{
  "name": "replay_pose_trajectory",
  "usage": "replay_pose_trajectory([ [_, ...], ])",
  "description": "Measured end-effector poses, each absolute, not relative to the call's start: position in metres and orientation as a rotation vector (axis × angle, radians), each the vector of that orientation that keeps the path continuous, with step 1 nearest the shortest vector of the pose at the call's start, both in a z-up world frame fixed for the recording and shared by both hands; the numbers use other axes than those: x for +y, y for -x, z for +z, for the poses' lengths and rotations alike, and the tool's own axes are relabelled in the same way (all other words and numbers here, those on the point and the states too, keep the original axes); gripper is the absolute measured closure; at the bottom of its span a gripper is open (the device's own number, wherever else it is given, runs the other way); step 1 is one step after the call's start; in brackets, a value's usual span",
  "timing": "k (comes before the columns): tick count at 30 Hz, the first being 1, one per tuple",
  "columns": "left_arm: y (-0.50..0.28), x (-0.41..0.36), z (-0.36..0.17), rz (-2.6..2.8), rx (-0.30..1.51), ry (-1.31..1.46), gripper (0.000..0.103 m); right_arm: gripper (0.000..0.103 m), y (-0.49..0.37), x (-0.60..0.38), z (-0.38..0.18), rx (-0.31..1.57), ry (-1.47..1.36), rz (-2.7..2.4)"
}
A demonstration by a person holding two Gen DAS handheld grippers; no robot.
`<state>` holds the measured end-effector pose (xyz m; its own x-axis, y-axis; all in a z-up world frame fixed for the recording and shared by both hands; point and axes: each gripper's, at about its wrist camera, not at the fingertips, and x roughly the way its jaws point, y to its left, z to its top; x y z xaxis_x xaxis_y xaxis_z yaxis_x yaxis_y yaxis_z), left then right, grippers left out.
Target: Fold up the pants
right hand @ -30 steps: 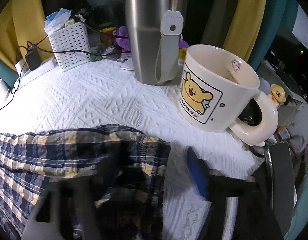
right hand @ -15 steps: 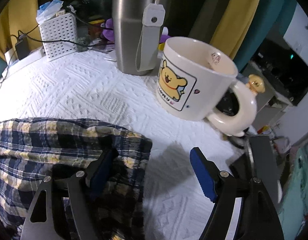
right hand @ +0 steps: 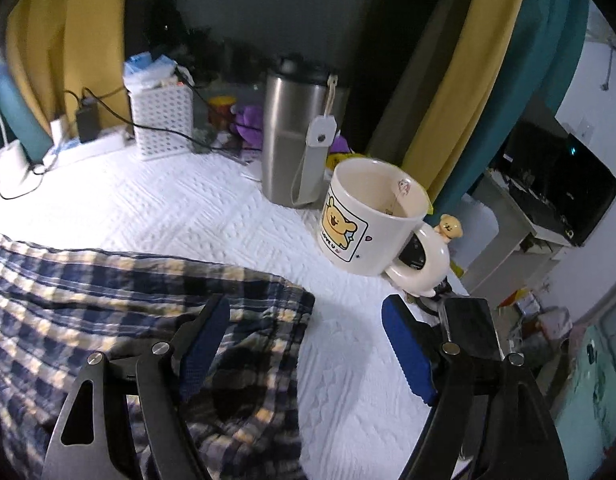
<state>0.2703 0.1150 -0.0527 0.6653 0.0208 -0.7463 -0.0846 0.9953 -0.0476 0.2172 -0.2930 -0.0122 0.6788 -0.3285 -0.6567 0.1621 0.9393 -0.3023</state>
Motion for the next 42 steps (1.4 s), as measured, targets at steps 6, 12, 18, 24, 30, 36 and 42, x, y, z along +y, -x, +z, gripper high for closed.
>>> replay_pose_trajectory([
  [6,-0.236,0.108,-0.036,0.040,0.802,0.084,0.036,0.023,-0.184,-0.285,-0.006,0.752,0.219,-0.263],
  [12,-0.203,0.098,-0.031,0.018,0.781,0.095,0.036,0.023,-0.149,-0.283,-0.008,0.741,0.202,-0.271],
  [18,-0.171,0.091,-0.033,0.002,0.757,0.099,0.036,0.023,-0.111,-0.286,-0.013,0.739,0.182,-0.296],
  [24,-0.138,0.082,-0.035,-0.022,0.735,0.103,0.036,0.023,-0.077,-0.281,-0.020,0.734,0.173,-0.299],
  [30,-0.108,0.072,-0.042,-0.048,0.736,0.091,0.036,0.023,-0.049,-0.269,-0.029,0.730,0.177,-0.290],
  [36,-0.083,0.060,-0.050,-0.067,0.745,0.088,0.036,0.023,-0.017,-0.272,-0.040,0.734,0.172,-0.321],
  [42,-0.066,0.048,-0.052,-0.077,0.733,0.109,0.036,0.020,0.015,-0.284,-0.055,0.760,0.162,-0.347],
])
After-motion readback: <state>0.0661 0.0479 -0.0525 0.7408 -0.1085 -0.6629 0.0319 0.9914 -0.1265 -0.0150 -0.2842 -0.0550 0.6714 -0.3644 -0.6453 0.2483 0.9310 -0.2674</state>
